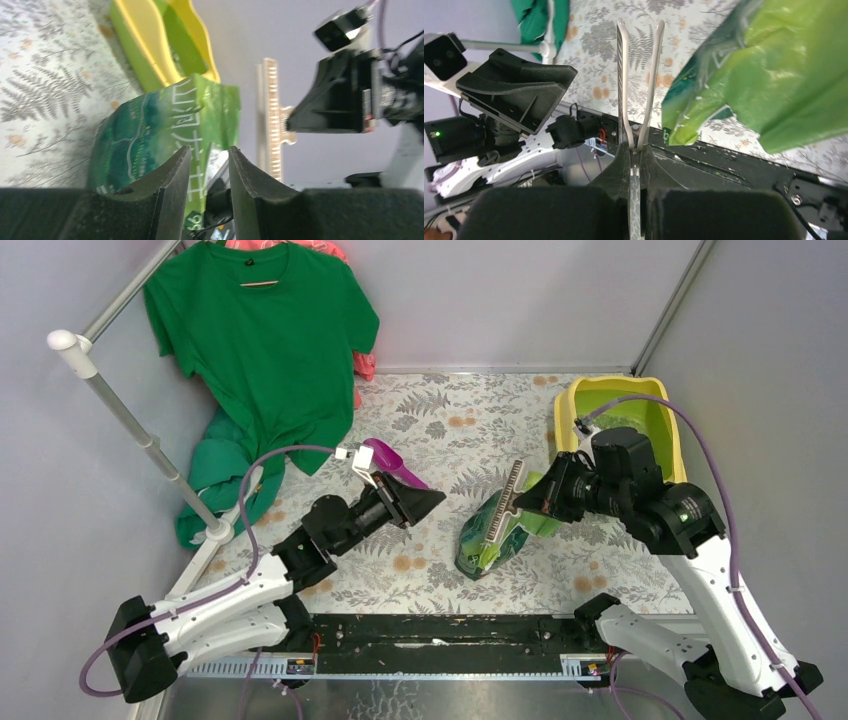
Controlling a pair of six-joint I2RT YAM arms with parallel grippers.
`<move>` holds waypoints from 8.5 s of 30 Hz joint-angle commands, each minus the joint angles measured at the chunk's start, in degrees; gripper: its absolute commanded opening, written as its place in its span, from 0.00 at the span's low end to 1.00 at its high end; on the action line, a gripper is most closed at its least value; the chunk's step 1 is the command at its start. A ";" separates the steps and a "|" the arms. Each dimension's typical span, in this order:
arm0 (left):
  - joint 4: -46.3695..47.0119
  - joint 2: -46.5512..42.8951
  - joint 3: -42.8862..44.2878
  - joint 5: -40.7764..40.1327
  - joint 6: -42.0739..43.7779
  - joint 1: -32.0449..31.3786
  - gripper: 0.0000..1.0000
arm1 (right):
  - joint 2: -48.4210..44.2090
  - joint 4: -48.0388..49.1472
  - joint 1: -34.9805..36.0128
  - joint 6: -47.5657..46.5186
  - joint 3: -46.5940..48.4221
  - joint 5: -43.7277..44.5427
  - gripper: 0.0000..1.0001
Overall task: Fill the litter box with clean litter
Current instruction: Adjust the clamp, then clamp the cat litter bag at the center of the board, then move the cat litter bag to the center of the board.
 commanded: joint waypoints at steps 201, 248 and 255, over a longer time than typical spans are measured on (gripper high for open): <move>29.19 43.66 4.72 28.73 9.71 5.80 0.25 | 25.92 2.01 -6.39 -0.55 -0.42 17.78 0.00; -1.44 28.44 10.21 14.96 18.99 4.97 0.29 | 46.30 16.57 -30.93 -18.84 27.14 5.31 0.77; -10.30 22.21 12.06 9.52 19.59 3.47 0.32 | 30.59 19.68 -32.11 -18.54 20.12 6.61 0.82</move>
